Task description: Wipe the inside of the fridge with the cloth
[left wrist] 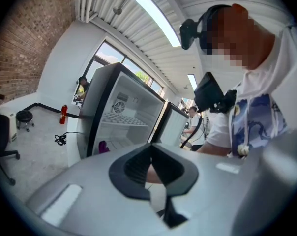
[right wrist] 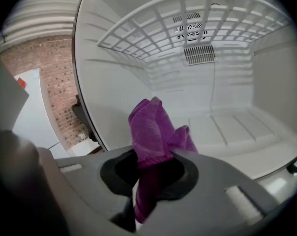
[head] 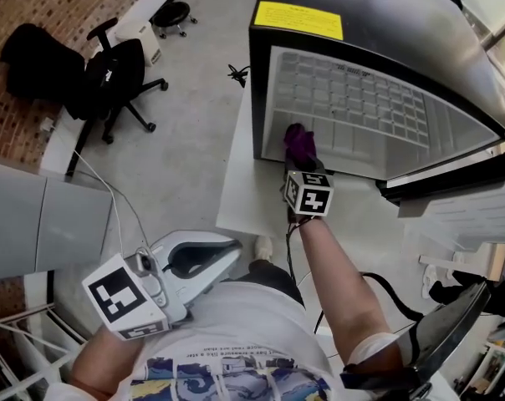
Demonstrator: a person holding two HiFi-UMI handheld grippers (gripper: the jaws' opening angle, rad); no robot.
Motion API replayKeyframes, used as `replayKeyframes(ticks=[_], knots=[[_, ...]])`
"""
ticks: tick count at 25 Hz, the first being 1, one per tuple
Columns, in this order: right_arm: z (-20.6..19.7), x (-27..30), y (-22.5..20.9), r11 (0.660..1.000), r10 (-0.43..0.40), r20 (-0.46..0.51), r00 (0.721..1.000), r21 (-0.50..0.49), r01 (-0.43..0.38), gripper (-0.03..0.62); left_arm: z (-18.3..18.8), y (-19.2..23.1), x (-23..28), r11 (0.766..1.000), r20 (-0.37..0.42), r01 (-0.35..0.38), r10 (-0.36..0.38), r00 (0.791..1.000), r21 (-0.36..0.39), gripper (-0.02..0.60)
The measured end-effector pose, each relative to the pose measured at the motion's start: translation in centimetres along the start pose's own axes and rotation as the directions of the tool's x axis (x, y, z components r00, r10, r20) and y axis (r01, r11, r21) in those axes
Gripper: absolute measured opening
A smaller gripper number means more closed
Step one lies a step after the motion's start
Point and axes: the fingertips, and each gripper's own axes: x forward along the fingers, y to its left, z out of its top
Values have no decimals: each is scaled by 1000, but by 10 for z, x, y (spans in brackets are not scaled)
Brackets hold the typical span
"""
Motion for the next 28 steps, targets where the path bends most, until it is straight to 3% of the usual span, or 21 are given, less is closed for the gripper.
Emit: replayKeyframes(ticks=[4, 8, 13, 16, 21, 28], knots=[[1, 4, 25, 988, 95, 19, 995, 123, -97, 52, -2, 2, -14, 1000, 3, -31, 31, 1000, -3, 8], [6, 4, 48, 937, 192, 62, 979, 284, -201, 52, -4, 2, -26, 999, 9, -47, 47, 999, 4, 8], [7, -8, 63, 887, 238, 101, 966, 383, -259, 52, -5, -4, -43, 999, 28, -39, 39, 999, 5, 8], [13, -24, 69, 893, 249, 123, 961, 354, -277, 52, -5, -9, -53, 1000, 45, -27, 27, 999, 6, 8], [33, -75, 76, 934, 232, 165, 959, 238, -267, 52, -12, -21, -65, 999, 62, 20, -22, 998, 29, 8], [65, -193, 75, 988, 131, 264, 956, 49, -149, 52, -23, -60, -75, 980, 53, 167, -173, 984, 106, 8]])
